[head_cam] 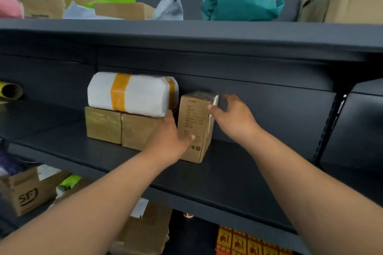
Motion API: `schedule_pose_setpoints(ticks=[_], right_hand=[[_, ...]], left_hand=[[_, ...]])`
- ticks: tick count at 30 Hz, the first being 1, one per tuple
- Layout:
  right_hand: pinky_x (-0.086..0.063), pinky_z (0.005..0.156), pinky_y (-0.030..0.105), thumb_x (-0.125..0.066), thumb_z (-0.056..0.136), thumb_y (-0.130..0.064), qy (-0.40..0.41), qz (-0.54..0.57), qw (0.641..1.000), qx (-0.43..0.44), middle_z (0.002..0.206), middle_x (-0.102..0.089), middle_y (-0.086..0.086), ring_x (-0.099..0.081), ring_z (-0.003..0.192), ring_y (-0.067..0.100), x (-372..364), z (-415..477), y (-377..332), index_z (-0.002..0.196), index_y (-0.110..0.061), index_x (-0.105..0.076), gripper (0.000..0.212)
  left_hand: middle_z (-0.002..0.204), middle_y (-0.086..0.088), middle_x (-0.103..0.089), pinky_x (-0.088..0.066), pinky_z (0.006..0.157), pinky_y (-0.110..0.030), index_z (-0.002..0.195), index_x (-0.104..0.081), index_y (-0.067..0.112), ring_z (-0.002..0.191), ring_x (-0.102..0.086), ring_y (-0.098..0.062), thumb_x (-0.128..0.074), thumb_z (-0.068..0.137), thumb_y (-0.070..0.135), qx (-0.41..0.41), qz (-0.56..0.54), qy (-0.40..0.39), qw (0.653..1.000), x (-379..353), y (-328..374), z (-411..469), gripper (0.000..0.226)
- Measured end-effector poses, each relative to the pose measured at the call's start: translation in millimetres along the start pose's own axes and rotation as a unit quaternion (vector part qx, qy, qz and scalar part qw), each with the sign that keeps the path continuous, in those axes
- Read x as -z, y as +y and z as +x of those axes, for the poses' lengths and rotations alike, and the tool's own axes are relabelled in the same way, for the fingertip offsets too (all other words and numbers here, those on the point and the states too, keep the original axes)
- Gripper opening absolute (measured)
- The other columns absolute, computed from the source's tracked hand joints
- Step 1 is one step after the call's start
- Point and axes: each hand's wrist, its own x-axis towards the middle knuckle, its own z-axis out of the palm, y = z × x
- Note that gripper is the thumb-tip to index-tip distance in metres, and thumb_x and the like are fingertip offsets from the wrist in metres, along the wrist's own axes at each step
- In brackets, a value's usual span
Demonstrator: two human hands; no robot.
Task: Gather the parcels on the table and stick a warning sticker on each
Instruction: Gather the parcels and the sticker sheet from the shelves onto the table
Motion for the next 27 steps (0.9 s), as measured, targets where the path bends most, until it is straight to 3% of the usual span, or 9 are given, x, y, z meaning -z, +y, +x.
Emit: schedule_pose_setpoints(ticks=[2, 6, 11, 14, 16, 18, 21, 23, 27], right_hand=[[-0.038, 0.068, 0.021, -0.053, 0.094, -0.045, 0.014, 0.034, 0.999, -0.03, 0.134, -0.048, 0.003, -0.044, 0.1, 0.011, -5, 9, -7, 0.143, -0.011, -0.034, 0.062], [-0.039, 0.072, 0.023, -0.057, 0.089, -0.052, 0.039, 0.07, 0.992, -0.098, 0.107, -0.042, -0.004, -0.044, 0.089, 0.009, -8, 17, -15, 0.139, -0.011, -0.036, 0.068], [-0.047, 0.076, 0.03, -0.065, 0.077, -0.06, 0.086, 0.042, 0.978, -0.185, 0.117, -0.052, 0.002, -0.052, 0.095, 0.018, -7, 22, -15, 0.14, -0.01, -0.034, 0.087], [-0.05, 0.062, 0.028, -0.068, 0.072, -0.057, 0.134, 0.002, 0.962, -0.236, 0.111, -0.056, 0.004, -0.058, 0.09, 0.02, -5, 12, -8, 0.123, -0.012, -0.044, 0.072], [-0.056, 0.062, 0.032, -0.065, 0.069, -0.049, 0.195, 0.04, 0.945, -0.261, 0.103, -0.06, 0.006, -0.063, 0.085, 0.024, -1, -5, 1, 0.108, -0.013, -0.047, 0.057], [-0.055, 0.065, 0.035, -0.065, 0.064, -0.043, 0.234, 0.12, 0.926, -0.272, 0.096, -0.062, 0.008, -0.067, 0.089, 0.035, 9, -29, 11, 0.094, -0.011, -0.047, 0.047], [-0.056, 0.076, 0.038, -0.067, 0.075, -0.041, 0.262, 0.231, 0.895, -0.278, 0.103, -0.062, 0.007, -0.067, 0.096, 0.03, 21, -70, 18, 0.109, -0.015, -0.048, 0.047], [-0.056, 0.082, 0.042, -0.062, 0.088, -0.037, 0.27, 0.291, 0.874, -0.28, 0.112, -0.061, 0.007, -0.064, 0.1, 0.025, 30, -100, 21, 0.123, -0.015, -0.044, 0.045], [-0.054, 0.088, 0.044, -0.058, 0.092, -0.033, 0.302, 0.326, 0.85, -0.282, 0.117, -0.056, 0.006, -0.06, 0.107, 0.026, 54, -157, 24, 0.119, -0.019, -0.048, 0.032]], left_hand=[[0.13, 0.008, -0.055, -0.048, 0.092, -0.034, 0.134, -0.036, 0.029, 0.12, -0.054, -0.015, -0.069, 0.082, 0.036, -0.006, -0.007, -0.015, 1.0, -1, -4, 17, 0.062], [0.125, 0.008, -0.054, -0.051, 0.092, -0.041, 0.133, -0.033, 0.037, 0.114, -0.056, -0.015, -0.068, 0.077, 0.043, -0.067, -0.001, -0.066, 0.996, -16, -2, 28, 0.066], [0.132, 0.011, -0.047, -0.045, 0.096, -0.032, 0.136, -0.031, 0.045, 0.118, -0.051, -0.012, -0.065, 0.081, 0.039, -0.152, -0.049, -0.158, 0.974, -25, 2, 28, 0.066], [0.135, 0.016, -0.047, -0.041, 0.097, -0.025, 0.136, -0.037, 0.042, 0.119, -0.049, -0.005, -0.063, 0.087, 0.032, -0.193, -0.111, -0.217, 0.95, -17, -1, 23, 0.057], [0.139, 0.014, -0.046, -0.04, 0.1, -0.025, 0.137, -0.042, 0.037, 0.122, -0.046, -0.005, -0.06, 0.089, 0.035, -0.182, -0.147, -0.237, 0.943, -17, -6, 20, 0.051], [0.149, 0.007, -0.034, -0.031, 0.109, -0.031, 0.144, -0.034, 0.03, 0.136, -0.032, -0.013, -0.058, 0.09, 0.041, -0.165, -0.139, -0.195, 0.957, -18, -7, 16, 0.06], [0.158, -0.003, -0.015, -0.025, 0.112, -0.04, 0.151, -0.012, 0.024, 0.143, -0.02, -0.023, -0.061, 0.086, 0.046, -0.051, -0.163, -0.177, 0.969, -21, -5, 12, 0.084], [0.156, -0.003, -0.021, -0.028, 0.111, -0.042, 0.151, -0.011, 0.026, 0.14, -0.029, -0.025, -0.059, 0.086, 0.05, 0.045, -0.241, -0.255, 0.935, -24, 1, 1, 0.084], [0.13, 0.001, -0.055, -0.047, 0.093, -0.042, 0.125, -0.045, 0.031, 0.114, -0.055, -0.023, -0.052, 0.09, 0.052, 0.089, -0.368, -0.401, 0.834, -36, 22, -31, 0.042]])
